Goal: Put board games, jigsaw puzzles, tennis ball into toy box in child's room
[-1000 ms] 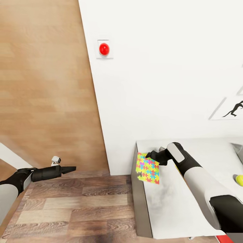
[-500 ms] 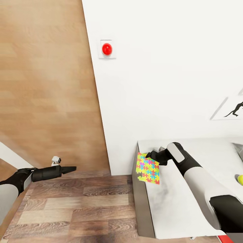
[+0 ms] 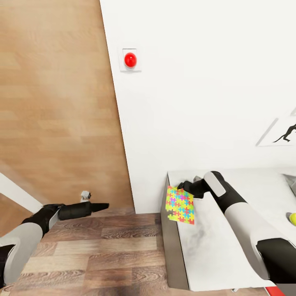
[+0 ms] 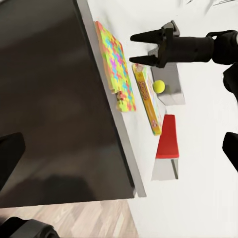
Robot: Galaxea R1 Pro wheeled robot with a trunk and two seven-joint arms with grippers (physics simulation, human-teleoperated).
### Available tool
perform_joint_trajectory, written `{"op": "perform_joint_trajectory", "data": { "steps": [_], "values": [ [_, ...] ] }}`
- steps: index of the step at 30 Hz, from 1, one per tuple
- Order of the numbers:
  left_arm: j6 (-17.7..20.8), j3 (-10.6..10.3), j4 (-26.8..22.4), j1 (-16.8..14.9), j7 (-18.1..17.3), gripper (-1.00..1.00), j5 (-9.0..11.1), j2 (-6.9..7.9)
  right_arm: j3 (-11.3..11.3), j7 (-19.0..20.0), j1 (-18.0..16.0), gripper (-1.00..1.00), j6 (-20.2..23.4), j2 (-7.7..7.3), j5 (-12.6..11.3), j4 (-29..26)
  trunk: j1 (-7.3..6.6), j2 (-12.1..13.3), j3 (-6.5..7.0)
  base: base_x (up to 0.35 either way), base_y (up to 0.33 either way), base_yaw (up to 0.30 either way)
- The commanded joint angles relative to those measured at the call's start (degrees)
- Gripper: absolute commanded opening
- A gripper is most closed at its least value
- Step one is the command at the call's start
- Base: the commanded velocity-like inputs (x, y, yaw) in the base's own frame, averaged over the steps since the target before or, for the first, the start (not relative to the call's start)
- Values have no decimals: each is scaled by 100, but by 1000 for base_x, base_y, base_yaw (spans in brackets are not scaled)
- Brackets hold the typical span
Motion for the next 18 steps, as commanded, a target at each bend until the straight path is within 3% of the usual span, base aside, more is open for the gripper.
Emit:
{"op": "perform_joint_trajectory", "data": {
  "steps": [1,9,18],
  "values": [
    [80,19,-2,-7,88,100,-17,-102,28,-51,-3,100,5,-22,-60,-152,3,-11,-9,0,0,0],
    [151,27,-17,-72,413,100,-13,-543,-11,-71,150,100,70,-80,-103,-1392,3,-11,20,0,0,0],
    [174,34,-18,-88,1087,100,2,-692,-63,-71,368,100,99,-106,-133,-1921,3,-11,33,0,0,0]
  ]
}}
